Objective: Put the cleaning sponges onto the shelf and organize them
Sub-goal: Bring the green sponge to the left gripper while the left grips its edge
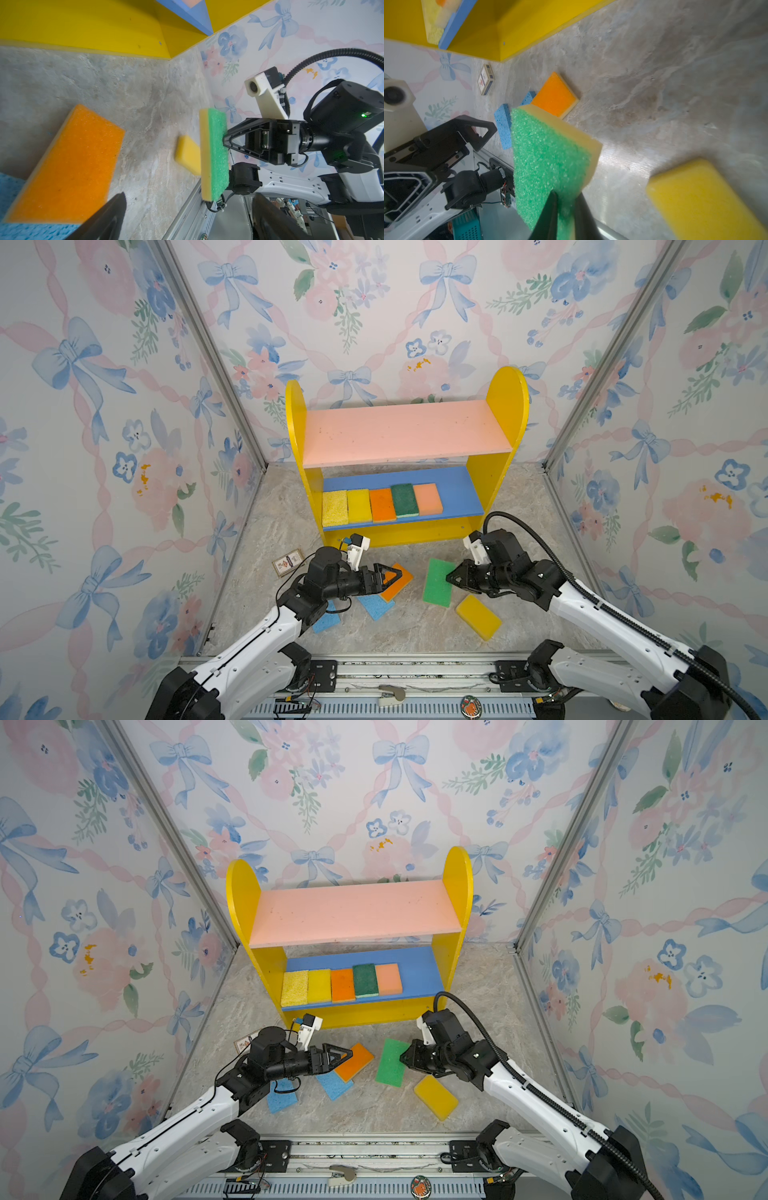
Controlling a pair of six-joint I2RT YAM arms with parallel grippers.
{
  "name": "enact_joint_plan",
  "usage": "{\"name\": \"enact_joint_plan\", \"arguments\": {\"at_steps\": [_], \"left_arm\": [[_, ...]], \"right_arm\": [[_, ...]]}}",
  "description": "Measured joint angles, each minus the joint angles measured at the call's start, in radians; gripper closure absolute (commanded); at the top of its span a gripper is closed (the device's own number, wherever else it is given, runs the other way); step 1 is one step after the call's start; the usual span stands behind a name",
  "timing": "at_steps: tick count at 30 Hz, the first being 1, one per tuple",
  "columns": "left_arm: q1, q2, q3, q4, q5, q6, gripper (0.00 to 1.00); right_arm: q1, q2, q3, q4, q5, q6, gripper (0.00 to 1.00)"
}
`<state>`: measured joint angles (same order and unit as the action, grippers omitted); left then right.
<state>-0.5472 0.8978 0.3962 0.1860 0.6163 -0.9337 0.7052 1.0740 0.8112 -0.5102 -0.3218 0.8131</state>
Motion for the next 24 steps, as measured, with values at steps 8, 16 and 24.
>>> {"name": "enact_joint_plan", "arguments": {"at_steps": [8,16,24], "left_arm": [[-0.083,0.050,0.000,0.113,-0.002,-0.069,0.34],[-0.087,0.042,0.000,0.144,-0.024,-0.099,0.95],[-0.036,-0.006,-0.007,0.182,-0.003,-0.149,1.00]], "right_arm": [[0.150,0.194,0.178,0.111,-0.023,-0.037,0.82],[0.170,0.267,0.223,0.124,-0.014,-0.061,0.60],[0.142,0.205,0.187,0.119,0.039,-0.069,0.01]]}}
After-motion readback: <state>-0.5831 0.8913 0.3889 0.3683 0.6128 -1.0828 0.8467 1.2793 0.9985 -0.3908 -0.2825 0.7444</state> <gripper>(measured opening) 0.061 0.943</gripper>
